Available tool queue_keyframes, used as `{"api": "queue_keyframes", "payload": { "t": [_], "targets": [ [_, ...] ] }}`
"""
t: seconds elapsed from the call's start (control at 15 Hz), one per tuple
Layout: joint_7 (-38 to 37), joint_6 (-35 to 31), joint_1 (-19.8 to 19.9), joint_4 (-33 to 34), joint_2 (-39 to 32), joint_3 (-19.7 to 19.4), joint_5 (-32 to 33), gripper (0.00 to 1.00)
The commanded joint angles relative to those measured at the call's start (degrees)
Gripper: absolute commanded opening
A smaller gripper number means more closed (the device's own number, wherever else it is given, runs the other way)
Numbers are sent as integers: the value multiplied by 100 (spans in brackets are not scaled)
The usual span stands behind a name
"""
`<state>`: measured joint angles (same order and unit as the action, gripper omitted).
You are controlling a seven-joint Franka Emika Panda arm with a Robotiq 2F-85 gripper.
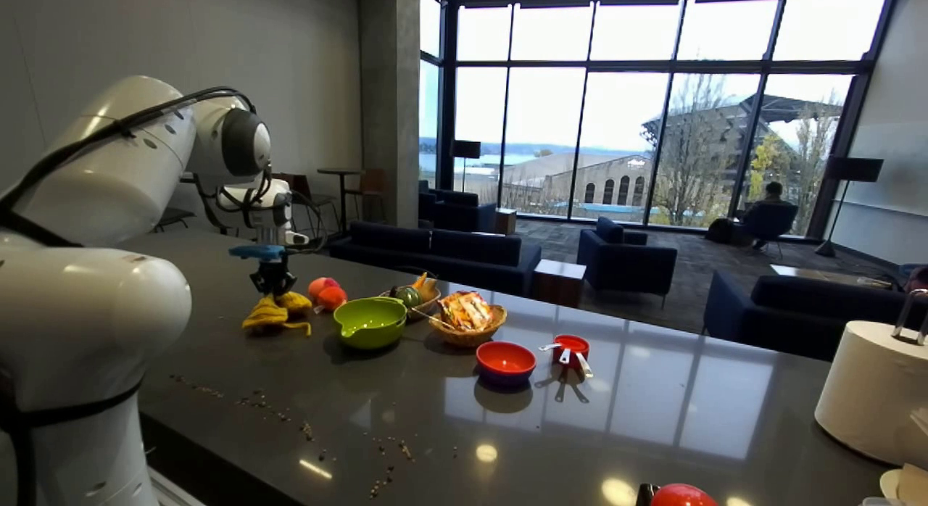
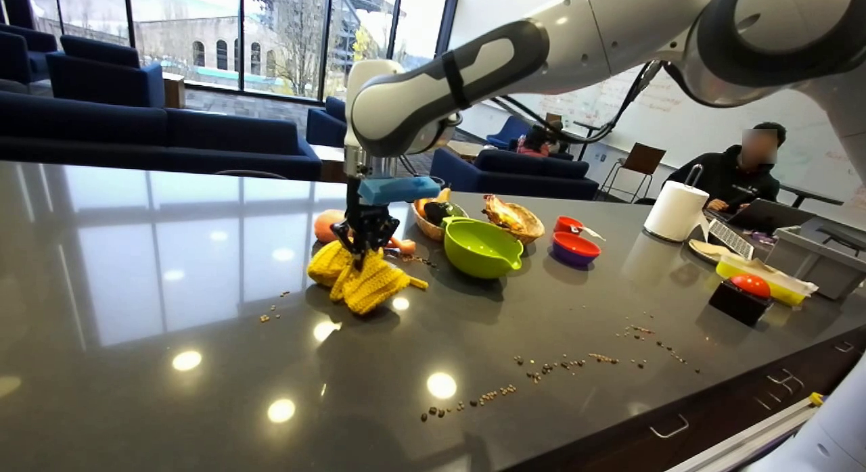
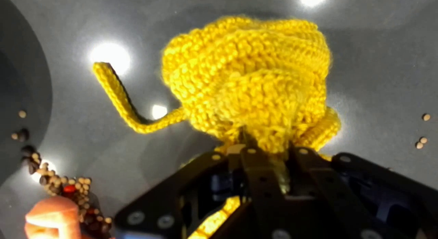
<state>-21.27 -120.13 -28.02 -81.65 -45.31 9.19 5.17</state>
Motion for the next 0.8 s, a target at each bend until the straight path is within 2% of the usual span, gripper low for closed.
{"api": "queue_keyframes", "payload": {
  "t": [0.0,0.73],
  "targets": [
    [-529,-121,-50,-800,552,-20,-243,4],
    [-1238,-282,-380,-2227,1450,350,-790,4]
  ]
}}
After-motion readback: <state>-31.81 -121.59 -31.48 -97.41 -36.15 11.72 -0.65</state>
